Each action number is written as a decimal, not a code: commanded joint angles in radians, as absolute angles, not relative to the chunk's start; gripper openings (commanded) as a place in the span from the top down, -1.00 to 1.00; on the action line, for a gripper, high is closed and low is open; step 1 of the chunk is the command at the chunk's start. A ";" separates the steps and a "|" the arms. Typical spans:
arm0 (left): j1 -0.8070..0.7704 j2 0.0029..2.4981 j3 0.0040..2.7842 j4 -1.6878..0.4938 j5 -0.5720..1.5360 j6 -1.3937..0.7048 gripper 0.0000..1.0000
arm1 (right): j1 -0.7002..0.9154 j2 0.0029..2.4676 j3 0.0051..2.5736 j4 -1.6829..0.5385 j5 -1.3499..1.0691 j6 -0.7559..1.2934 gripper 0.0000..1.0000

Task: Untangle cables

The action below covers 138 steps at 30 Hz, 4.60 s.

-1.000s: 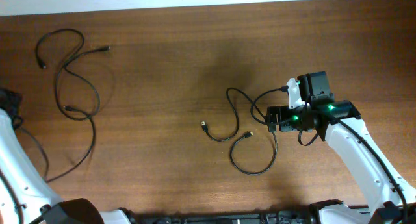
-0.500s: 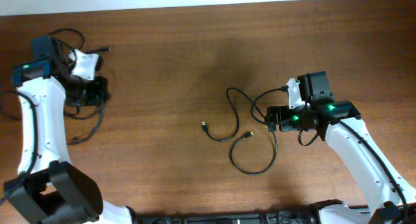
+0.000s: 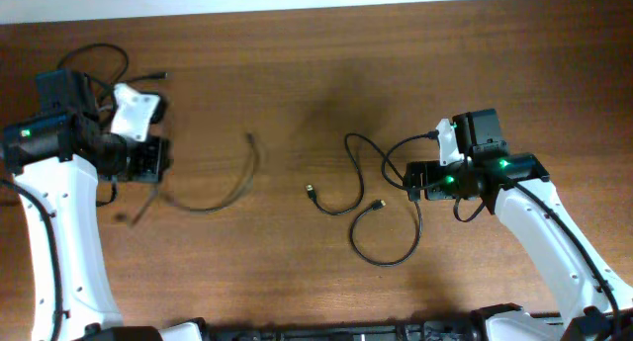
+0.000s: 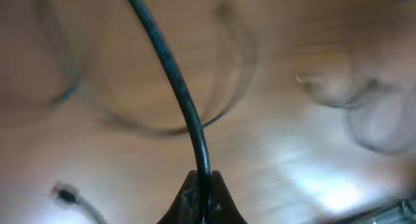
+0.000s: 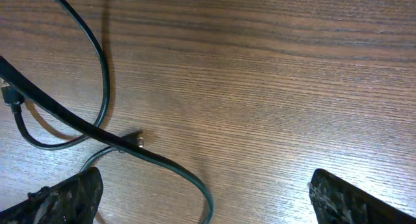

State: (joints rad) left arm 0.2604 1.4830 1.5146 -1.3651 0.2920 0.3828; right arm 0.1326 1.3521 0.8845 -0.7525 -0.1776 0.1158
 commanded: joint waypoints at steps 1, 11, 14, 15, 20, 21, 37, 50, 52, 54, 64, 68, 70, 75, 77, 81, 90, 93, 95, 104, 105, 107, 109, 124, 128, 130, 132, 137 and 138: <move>0.265 1.451 1.519 -1.416 -0.255 -0.049 1.00 | 0.137 1.351 0.884 -0.752 -0.183 0.112 -1.00; 0.264 1.246 1.519 -1.448 0.612 0.717 1.00 | 0.137 1.351 0.884 -0.752 -0.183 0.112 -1.00; 0.265 1.246 1.519 -1.445 0.641 0.740 1.00 | 0.137 1.351 0.884 -0.752 -0.183 0.112 -1.00; 0.265 1.246 1.519 -1.445 0.640 0.759 1.00 | 0.137 1.351 0.884 -0.752 -0.183 0.112 -1.00; 0.338 1.218 1.519 -1.299 0.607 0.626 1.00 | 0.137 1.351 0.884 -0.752 -0.183 0.112 -1.00; 0.381 1.205 1.519 -1.216 0.624 0.567 1.00 | 0.137 1.351 0.884 -0.752 -0.183 0.112 -1.00; 0.888 1.179 1.519 -0.908 1.351 0.419 1.00 | 0.137 1.351 0.884 -0.752 -0.183 0.112 -1.00; 1.150 1.336 1.519 -0.859 0.467 -0.344 1.00 | 0.137 1.351 0.884 -0.752 -0.183 0.112 -1.00; 1.148 1.413 1.519 -0.915 0.447 -0.344 1.00 | 0.137 1.351 0.884 -0.752 -0.183 0.112 -1.00; 1.148 1.508 1.519 -0.965 0.447 -0.344 1.00 | 0.137 1.351 0.884 -0.752 -0.183 0.112 -1.00; 0.852 1.728 1.519 -0.822 -0.001 -0.271 1.00 | 0.137 1.351 0.884 -0.752 -0.183 0.112 -1.00; 0.701 1.795 1.519 -0.673 -0.251 -0.272 1.00 | 0.137 1.351 0.884 -0.752 -0.183 0.112 -1.00; 0.694 1.823 1.519 -0.704 -0.350 -0.272 1.00 | 0.137 1.351 0.884 -0.752 -0.183 0.112 -1.00; 0.728 1.891 1.519 -0.854 -0.300 -0.352 -0.99 | 0.137 1.351 0.884 -0.752 -0.183 0.112 -1.00; 0.728 1.896 1.519 -0.879 -0.146 -0.351 -0.98 | 0.137 1.351 0.884 -0.752 -0.183 0.112 -1.00; 0.667 1.896 1.519 -0.881 -0.018 -0.350 -0.98 | 0.137 1.351 0.884 -0.752 -0.183 0.112 -1.00; 0.344 1.898 1.380 -0.838 -0.017 -0.326 1.00 | 0.137 1.351 0.884 -0.752 -0.183 0.112 -1.00; 0.278 1.898 1.208 -0.654 0.094 -0.325 0.99 | 0.137 1.351 0.884 -0.752 -0.183 0.112 -1.00; 0.230 1.898 1.151 -0.583 -0.018 -0.270 0.13 | 0.137 1.351 0.884 -0.752 -0.183 0.112 -1.00; 0.065 1.898 1.149 -0.505 -0.579 0.096 -0.15 | 0.137 1.351 0.884 -0.752 -0.183 0.112 -1.00; 0.062 1.898 1.149 -0.494 -0.621 0.096 -0.19 | 0.137 1.351 0.884 -0.752 -0.183 0.112 -1.00; 0.084 1.898 1.149 -0.422 -0.621 0.095 -0.26 | 0.137 1.351 0.884 -0.752 -0.183 0.112 -1.00; 0.136 1.910 1.148 -0.350 -0.551 0.091 -0.26 | 0.137 1.351 0.884 -0.752 -0.183 0.112 -1.00; 0.381 1.995 1.325 0.086 -0.468 -0.024 1.00 | 0.137 1.351 0.884 -0.752 -0.183 0.112 -1.00; 0.463 1.995 1.333 0.120 -0.358 -0.068 0.88 | 0.137 1.351 0.884 -0.752 -0.183 0.112 -1.00; 0.463 1.995 1.333 0.098 -0.351 -0.112 -0.89 | 0.137 1.351 0.884 -0.752 -0.183 0.112 -1.00; 0.434 1.995 1.333 0.035 -0.264 -0.121 -0.98 | 0.137 1.351 0.884 -0.752 -0.183 0.112 -1.00; 0.265 1.995 1.356 -0.140 -0.249 -0.125 -0.98 | 0.137 1.351 0.884 -0.752 -0.183 0.112 -1.00; 0.237 1.995 1.367 -0.172 -0.249 -0.144 -0.98 | 0.137 1.351 0.884 -0.752 -0.183 0.112 -1.00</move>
